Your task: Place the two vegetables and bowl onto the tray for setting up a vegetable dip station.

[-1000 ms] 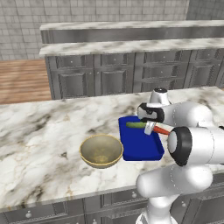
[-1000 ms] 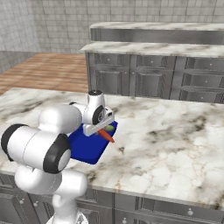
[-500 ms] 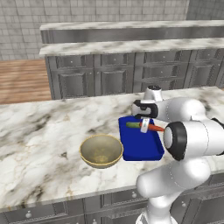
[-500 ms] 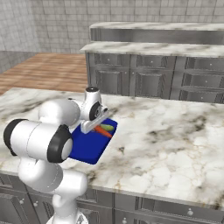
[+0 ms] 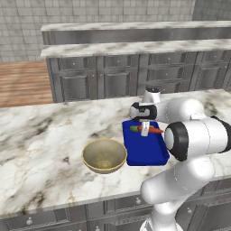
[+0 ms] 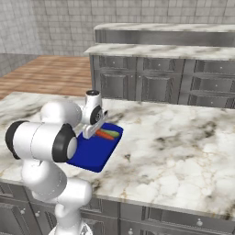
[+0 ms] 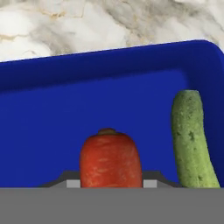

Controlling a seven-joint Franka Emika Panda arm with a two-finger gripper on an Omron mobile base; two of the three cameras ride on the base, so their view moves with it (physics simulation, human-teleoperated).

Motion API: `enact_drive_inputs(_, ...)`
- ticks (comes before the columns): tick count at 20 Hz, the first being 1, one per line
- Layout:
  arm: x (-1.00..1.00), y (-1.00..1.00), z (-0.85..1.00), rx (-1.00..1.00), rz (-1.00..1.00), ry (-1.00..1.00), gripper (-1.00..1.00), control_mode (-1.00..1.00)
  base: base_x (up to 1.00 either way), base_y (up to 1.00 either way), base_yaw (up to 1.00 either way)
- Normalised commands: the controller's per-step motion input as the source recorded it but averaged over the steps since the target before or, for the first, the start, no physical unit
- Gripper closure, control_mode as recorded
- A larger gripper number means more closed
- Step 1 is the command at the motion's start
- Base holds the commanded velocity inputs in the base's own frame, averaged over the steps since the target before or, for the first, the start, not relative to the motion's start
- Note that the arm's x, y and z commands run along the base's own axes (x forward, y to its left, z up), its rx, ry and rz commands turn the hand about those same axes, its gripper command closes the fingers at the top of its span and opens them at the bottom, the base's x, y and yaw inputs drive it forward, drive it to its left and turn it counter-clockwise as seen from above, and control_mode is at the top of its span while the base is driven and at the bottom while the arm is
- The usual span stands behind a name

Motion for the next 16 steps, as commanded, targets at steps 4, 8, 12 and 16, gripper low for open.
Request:
enact_drive_inputs(4,0.36,0.1,-0.05,0.0,0.1,0.0,1.0,-1.0,0.0,0.0,0.0)
enact_drive_inputs(8,0.35,0.0,-0.04,0.0,0.06,0.0,1.0,-1.0,0.0,0.0,0.0)
enact_drive_inputs(12,0.3,0.0,-0.04,0.0,0.05,0.0,1.0,-1.0,0.0,0.0,0.0)
enact_drive_inputs(16,0.14,0.0,-0.05,0.0,0.02,0.0,1.0,-1.0,0.0,0.0,0.0)
